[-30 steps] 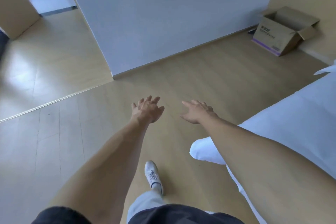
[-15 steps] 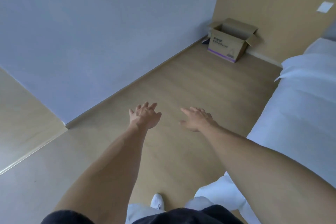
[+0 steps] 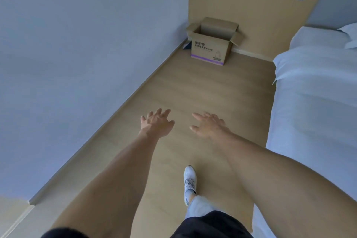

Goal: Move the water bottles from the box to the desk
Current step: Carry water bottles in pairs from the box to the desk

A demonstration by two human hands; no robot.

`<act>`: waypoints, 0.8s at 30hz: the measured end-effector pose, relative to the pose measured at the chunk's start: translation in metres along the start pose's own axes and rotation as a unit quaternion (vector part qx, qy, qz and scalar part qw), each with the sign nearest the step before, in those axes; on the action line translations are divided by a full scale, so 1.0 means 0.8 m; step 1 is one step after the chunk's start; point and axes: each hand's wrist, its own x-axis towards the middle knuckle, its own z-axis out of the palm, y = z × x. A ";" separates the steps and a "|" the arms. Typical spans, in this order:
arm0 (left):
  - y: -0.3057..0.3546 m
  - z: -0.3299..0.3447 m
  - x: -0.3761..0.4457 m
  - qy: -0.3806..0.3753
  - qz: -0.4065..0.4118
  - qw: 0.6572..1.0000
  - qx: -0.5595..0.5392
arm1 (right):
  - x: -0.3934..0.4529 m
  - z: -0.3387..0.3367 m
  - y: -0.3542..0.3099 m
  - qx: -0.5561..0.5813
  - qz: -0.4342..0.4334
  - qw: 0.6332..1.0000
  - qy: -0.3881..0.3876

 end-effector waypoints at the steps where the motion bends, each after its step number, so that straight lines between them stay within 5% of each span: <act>1: 0.002 -0.011 0.027 0.000 0.001 1.000 0.004 | 0.027 -0.011 0.001 0.004 0.002 1.000 0.002; 8: 0.034 -0.110 0.215 -0.010 -0.016 1.000 0.019 | 0.214 -0.117 0.021 0.035 0.010 0.999 0.007; 24: 0.145 -0.235 0.585 -0.022 0.087 0.995 0.045 | 0.514 -0.283 0.098 0.046 0.093 0.994 0.015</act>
